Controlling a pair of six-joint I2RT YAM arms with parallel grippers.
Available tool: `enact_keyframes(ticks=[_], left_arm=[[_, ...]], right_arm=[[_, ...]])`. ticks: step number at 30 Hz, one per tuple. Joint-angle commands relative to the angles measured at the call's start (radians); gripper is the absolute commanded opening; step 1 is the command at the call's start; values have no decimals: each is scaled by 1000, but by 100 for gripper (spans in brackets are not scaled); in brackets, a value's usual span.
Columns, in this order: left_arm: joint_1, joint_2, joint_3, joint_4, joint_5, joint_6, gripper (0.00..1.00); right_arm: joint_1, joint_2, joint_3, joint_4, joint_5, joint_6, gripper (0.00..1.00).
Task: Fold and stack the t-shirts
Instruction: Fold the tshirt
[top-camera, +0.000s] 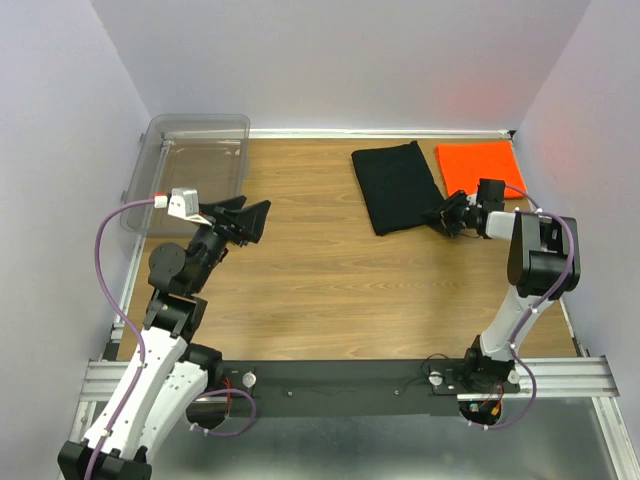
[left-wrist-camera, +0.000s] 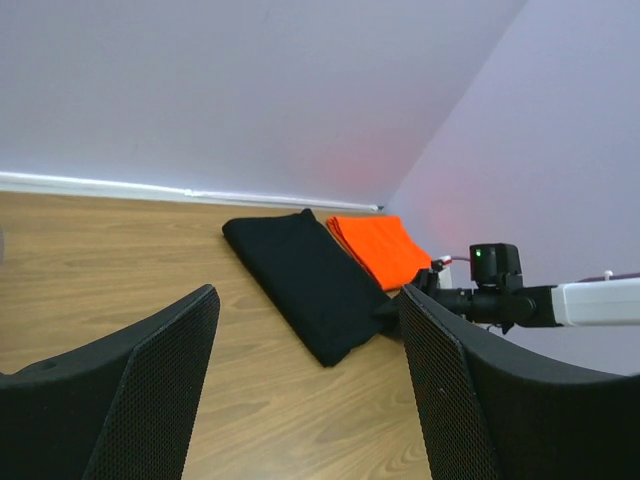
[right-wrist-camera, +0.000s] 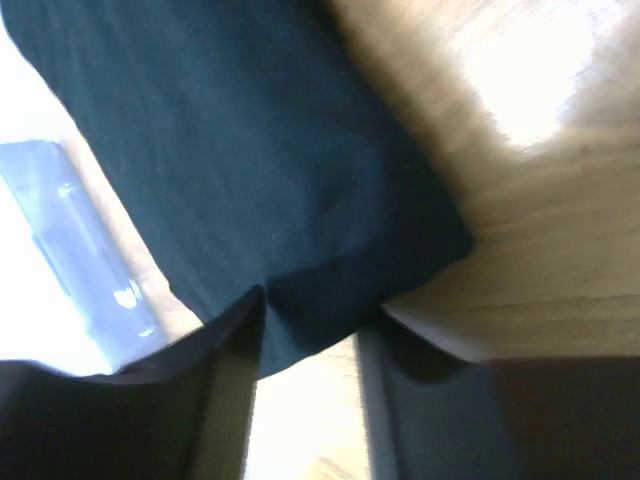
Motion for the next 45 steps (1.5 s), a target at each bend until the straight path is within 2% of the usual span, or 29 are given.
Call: enact_keyframes(ticks=[1, 3, 6, 8, 11, 12, 17, 23, 29, 30, 31, 34, 36, 39, 45], left_arm=[[6, -51, -51, -73, -4, -14, 80], [8, -66, -63, -78, -10, -11, 80], [6, -66, -83, -70, -5, -8, 80], [8, -58, -85, -65, 2, -8, 80], [6, -37, -92, -49, 24, -5, 80], [6, -20, -95, -41, 42, -5, 80], [6, 63, -140, 62, 135, -22, 80], [-21, 274, -121, 145, 200, -15, 80], [-104, 484, -11, 145, 150, 16, 80], [-119, 550, 7, 146, 134, 21, 80], [-144, 584, 45, 148, 108, 22, 80], [-181, 731, 134, 160, 73, 21, 80], [-184, 854, 187, 163, 35, 22, 80], [-185, 1030, 322, 131, 8, 42, 80], [-187, 1323, 613, -44, -97, 42, 79]], right_arm=[[3, 61, -20, -31, 113, 13, 37], [3, 65, -21, -32, 88, -6, 18], [3, 68, -17, -32, 68, -24, 4], [3, 75, 2, -35, 24, -41, 1], [11, 101, 38, -87, -12, -108, 1], [20, 113, 84, -183, -18, -174, 1], [62, 173, 151, -399, -55, -384, 1], [112, 138, 157, -538, -15, -579, 1], [112, 95, 149, -637, 83, -708, 9], [111, 85, 142, -641, 89, -705, 13], [108, 70, 131, -643, 85, -699, 22], [91, 39, 115, -640, 59, -678, 38], [83, 24, 109, -637, 57, -670, 42], [71, -2, 102, -629, 80, -685, 43], [17, -56, 94, -634, 109, -766, 61]])
